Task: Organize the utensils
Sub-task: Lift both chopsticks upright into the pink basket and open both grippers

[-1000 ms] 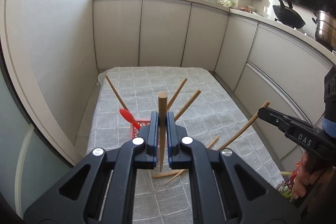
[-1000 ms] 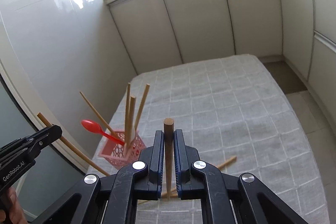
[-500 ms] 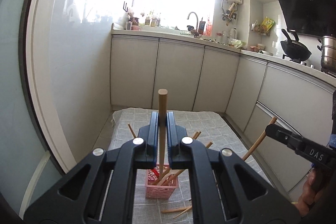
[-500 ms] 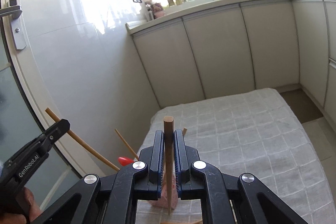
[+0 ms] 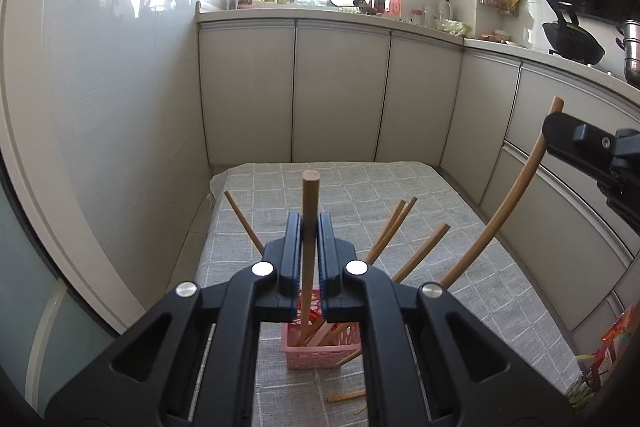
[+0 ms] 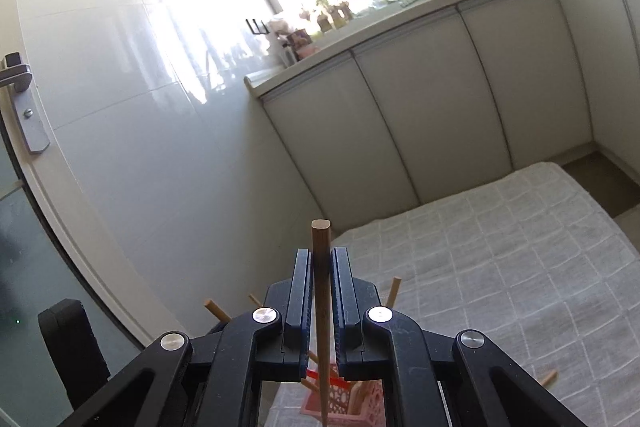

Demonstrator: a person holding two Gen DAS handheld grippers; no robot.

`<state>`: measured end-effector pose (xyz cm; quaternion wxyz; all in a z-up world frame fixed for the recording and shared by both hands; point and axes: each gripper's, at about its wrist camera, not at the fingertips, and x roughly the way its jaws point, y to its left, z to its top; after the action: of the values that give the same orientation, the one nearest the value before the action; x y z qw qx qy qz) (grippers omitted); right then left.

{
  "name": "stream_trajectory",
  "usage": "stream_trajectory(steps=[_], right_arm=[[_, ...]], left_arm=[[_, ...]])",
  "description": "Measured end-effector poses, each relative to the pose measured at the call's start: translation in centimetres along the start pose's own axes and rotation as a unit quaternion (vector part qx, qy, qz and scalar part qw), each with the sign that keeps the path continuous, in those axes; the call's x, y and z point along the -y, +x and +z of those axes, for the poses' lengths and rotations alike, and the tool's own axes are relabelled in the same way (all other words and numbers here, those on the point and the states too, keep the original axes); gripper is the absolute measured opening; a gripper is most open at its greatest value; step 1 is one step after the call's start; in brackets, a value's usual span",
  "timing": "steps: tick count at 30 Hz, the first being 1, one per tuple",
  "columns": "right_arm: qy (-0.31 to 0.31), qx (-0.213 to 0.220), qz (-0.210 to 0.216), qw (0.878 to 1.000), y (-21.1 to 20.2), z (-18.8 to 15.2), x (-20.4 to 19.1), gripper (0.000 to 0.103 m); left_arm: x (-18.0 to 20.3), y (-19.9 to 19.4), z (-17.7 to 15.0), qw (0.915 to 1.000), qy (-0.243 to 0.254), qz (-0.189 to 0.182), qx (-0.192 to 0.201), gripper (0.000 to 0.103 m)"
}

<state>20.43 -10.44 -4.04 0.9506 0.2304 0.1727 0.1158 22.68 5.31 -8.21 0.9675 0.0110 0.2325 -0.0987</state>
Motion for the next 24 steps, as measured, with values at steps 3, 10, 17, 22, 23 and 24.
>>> stream_trajectory(steps=[3, 10, 17, 22, 23, 24], right_arm=[[-0.003, 0.003, -0.006, 1.0, 1.0, -0.4, 0.0, 0.008], [0.0, 0.022, -0.012, 1.0, 1.9, -0.5, 0.0, 0.008], [-0.006, 0.016, -0.017, 1.0, 3.5, -1.3, -0.2, 0.008], [-0.031, -0.033, -0.008, 0.999, 5.7, -2.9, -0.8, 0.012], [-0.032, -0.04, -0.008, 0.999, 5.9, -3.0, -0.8, 0.013], [-0.031, -0.045, -0.006, 0.998, 5.9, -3.0, -0.7, 0.018]], left_arm=[[-0.1, -0.1, -0.3, 0.9999, 0.001, 0.003, -0.012, 0.024], [-1.2, -1.6, 0.0, 0.9998, -0.017, 0.003, -0.002, 0.037], [-2.6, -1.7, -0.1, 0.9989, -0.041, 0.011, -0.019, 0.044], [-3.3, -1.7, -0.4, 0.9981, -0.051, 0.009, -0.032, 0.044], [-3.3, -1.9, -0.5, 0.998, -0.053, 0.009, -0.033, 0.044], [-3.3, -2.0, -0.5, 0.998, -0.054, 0.009, -0.033, 0.045]])
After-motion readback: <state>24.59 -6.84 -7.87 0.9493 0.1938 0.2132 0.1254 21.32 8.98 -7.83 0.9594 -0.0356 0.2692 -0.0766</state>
